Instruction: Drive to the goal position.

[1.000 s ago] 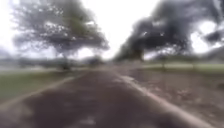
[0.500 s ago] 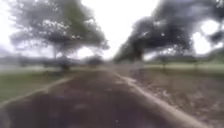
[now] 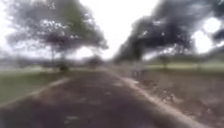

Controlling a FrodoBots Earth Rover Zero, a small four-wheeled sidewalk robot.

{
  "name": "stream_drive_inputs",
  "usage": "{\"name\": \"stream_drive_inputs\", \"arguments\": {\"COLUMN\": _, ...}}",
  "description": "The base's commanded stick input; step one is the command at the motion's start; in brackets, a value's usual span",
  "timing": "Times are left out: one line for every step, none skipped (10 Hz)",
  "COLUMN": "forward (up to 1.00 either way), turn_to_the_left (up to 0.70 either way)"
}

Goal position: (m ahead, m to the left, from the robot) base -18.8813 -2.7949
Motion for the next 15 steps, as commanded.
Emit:
{"name": "stream_drive_inputs", "arguments": {"forward": 0.70, "turn_to_the_left": 0.00}}
{"name": "stream_drive_inputs", "arguments": {"forward": 0.70, "turn_to_the_left": 0.00}}
{"name": "stream_drive_inputs", "arguments": {"forward": 0.70, "turn_to_the_left": 0.00}}
{"name": "stream_drive_inputs", "arguments": {"forward": 0.70, "turn_to_the_left": 0.00}}
{"name": "stream_drive_inputs", "arguments": {"forward": 0.70, "turn_to_the_left": 0.00}}
{"name": "stream_drive_inputs", "arguments": {"forward": 0.70, "turn_to_the_left": 0.00}}
{"name": "stream_drive_inputs", "arguments": {"forward": 0.70, "turn_to_the_left": 0.00}}
{"name": "stream_drive_inputs", "arguments": {"forward": 0.70, "turn_to_the_left": 0.00}}
{"name": "stream_drive_inputs", "arguments": {"forward": 0.70, "turn_to_the_left": 0.00}}
{"name": "stream_drive_inputs", "arguments": {"forward": 0.70, "turn_to_the_left": 0.00}}
{"name": "stream_drive_inputs", "arguments": {"forward": 0.70, "turn_to_the_left": 0.00}}
{"name": "stream_drive_inputs", "arguments": {"forward": 0.70, "turn_to_the_left": 0.00}}
{"name": "stream_drive_inputs", "arguments": {"forward": 0.70, "turn_to_the_left": 0.00}}
{"name": "stream_drive_inputs", "arguments": {"forward": 0.70, "turn_to_the_left": 0.00}}
{"name": "stream_drive_inputs", "arguments": {"forward": 0.70, "turn_to_the_left": 0.00}}
